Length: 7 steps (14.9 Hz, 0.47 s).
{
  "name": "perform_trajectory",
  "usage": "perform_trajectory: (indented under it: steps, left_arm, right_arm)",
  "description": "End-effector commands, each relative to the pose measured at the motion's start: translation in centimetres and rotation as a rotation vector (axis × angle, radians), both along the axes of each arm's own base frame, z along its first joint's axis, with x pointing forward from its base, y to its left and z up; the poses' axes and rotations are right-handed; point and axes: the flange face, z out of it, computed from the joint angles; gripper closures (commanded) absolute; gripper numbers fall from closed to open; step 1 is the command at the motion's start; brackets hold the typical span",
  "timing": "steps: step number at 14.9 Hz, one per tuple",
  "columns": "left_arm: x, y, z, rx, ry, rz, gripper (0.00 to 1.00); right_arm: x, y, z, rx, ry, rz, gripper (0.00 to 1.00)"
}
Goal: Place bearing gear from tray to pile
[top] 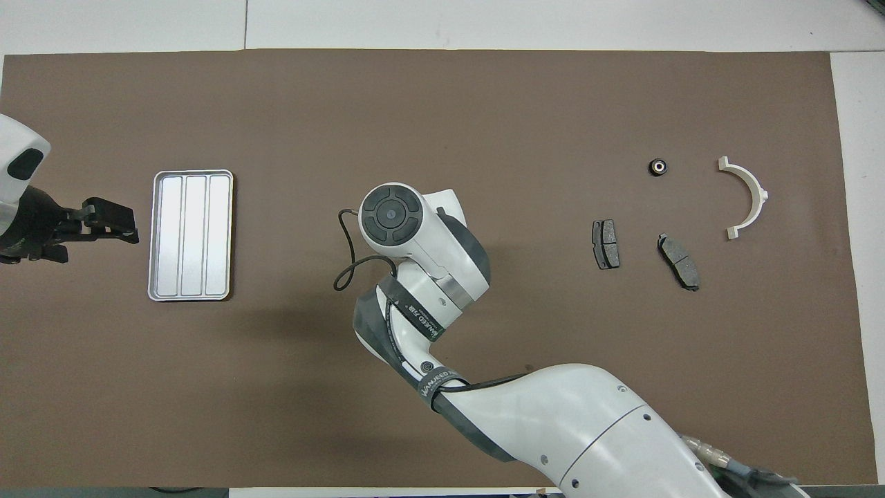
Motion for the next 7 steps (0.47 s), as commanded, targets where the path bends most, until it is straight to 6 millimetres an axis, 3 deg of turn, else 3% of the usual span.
perform_trajectory:
  steps: [1, 7]
  left_arm:
    - [1.49, 0.49, 0.85, -0.029, -0.021, 0.0, 0.0]
    - [0.6, 0.14, 1.33, -0.029, 0.016, -0.007, 0.0]
  right_arm:
    - [0.16, -0.3, -0.91, -0.003, -0.009, -0.009, 0.04]
    - [-0.19, -0.26, -0.87, -0.007, 0.027, -0.019, 0.15]
